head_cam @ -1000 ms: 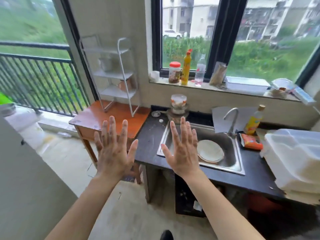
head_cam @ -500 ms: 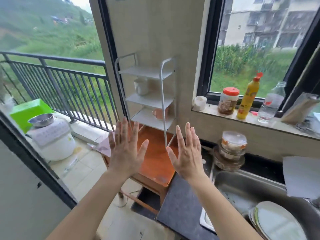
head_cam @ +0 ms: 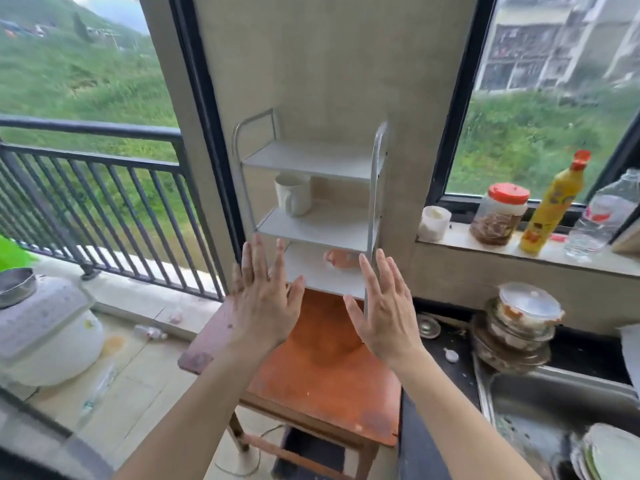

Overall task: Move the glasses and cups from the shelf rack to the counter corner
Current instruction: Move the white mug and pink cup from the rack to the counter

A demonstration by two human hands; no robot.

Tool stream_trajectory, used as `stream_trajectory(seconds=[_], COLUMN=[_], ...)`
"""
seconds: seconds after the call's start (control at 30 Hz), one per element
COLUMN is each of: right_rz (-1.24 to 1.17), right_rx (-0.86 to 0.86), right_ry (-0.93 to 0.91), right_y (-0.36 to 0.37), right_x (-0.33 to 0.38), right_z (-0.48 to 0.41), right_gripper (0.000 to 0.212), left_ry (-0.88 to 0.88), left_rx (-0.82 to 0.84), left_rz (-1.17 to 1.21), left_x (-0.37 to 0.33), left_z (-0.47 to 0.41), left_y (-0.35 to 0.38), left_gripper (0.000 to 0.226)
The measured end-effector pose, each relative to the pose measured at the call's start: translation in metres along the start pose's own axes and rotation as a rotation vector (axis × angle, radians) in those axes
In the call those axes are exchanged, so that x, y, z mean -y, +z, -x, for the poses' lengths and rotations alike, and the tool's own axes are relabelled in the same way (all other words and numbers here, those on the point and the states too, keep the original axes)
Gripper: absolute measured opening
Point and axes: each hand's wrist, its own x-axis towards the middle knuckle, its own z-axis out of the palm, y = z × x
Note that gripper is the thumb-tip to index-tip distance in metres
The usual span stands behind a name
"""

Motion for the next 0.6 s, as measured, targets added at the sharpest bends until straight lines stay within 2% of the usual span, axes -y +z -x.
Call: stream_trajectory(seconds=[0.13,0.3,0.47,0.6], right_rz=[0.03,-0.015,-0.256,-0.492], right_rx=[0.077,0.163,0.304,0.33], right_ry=[0.076,0.28,0.513,0.659], right_y=[0.03,0.064,0.104,0.134], right_x=[0.027,0.04,0.032,0.016], right_z=[-0.011,-0.015,-0.037,-0.082], right_gripper=[0.072,0.07,0.07,0.061], left_ry=[0.043,0.128,0.173,0.208], left_rx=[0.112,0.192,0.31,0.383], left_rz=[0.046,0.058,-0.008,-0.074], left_x=[0.038,0.058,0.071,0.082], left_z=[-0.041,-0.083,-0.115,-0.13], left_y=[0.02,0.041,0.066,0.077], left_gripper=[0.074,0.071,0.069,0.067])
